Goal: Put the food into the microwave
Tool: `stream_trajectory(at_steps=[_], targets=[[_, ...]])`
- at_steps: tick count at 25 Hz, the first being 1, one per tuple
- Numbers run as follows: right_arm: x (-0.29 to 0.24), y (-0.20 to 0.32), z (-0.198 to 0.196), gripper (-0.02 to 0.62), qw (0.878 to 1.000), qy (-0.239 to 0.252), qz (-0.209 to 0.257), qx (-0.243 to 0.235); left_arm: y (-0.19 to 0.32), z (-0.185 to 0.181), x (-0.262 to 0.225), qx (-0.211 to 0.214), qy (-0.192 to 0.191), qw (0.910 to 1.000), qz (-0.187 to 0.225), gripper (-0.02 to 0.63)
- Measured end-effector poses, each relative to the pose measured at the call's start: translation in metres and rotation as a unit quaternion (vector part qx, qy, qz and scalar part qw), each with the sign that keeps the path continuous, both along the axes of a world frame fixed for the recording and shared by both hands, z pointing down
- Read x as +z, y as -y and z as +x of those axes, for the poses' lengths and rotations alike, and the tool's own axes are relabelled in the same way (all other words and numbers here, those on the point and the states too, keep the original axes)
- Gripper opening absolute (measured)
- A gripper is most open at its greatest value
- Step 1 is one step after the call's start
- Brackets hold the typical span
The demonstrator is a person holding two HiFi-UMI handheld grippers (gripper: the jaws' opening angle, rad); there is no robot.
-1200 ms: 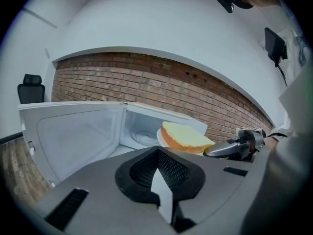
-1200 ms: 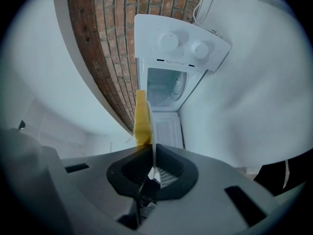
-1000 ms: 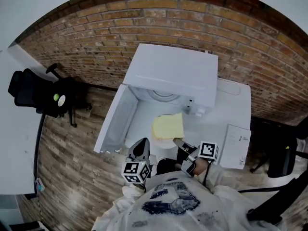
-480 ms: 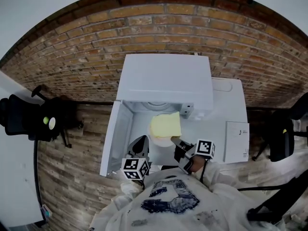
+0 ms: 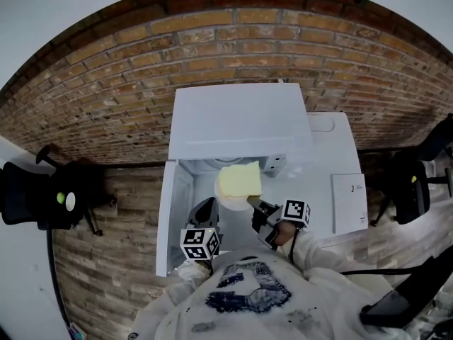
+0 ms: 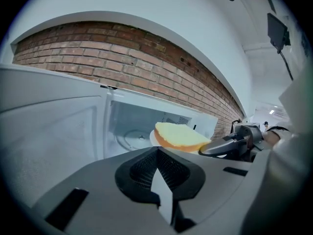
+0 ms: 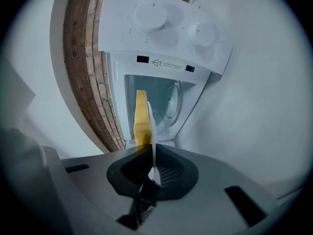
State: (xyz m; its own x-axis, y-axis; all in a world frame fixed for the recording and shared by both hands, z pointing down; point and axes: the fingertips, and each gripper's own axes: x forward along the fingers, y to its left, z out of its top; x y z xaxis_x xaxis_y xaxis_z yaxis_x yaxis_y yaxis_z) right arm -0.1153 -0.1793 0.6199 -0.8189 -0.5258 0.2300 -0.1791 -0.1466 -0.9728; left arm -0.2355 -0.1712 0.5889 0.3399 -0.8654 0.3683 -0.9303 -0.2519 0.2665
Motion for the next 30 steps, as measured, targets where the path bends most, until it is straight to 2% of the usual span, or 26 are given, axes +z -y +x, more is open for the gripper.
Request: stream_trajectory(at_steps=[7, 30], targets=[[0.026, 0.028, -0.002, 0.023, 1.0, -0.012, -0.013, 0.023, 0.015, -0.005, 0.02, 0.002, 0.001, 1.0, -0.009, 0.008], [0.089, 0.103, -0.025, 0.023, 0.997, -0.041, -0.043, 0.039, 0.038, -0.006, 0.037, 0.008, 0.0, 0.9999, -0.015, 0.008]])
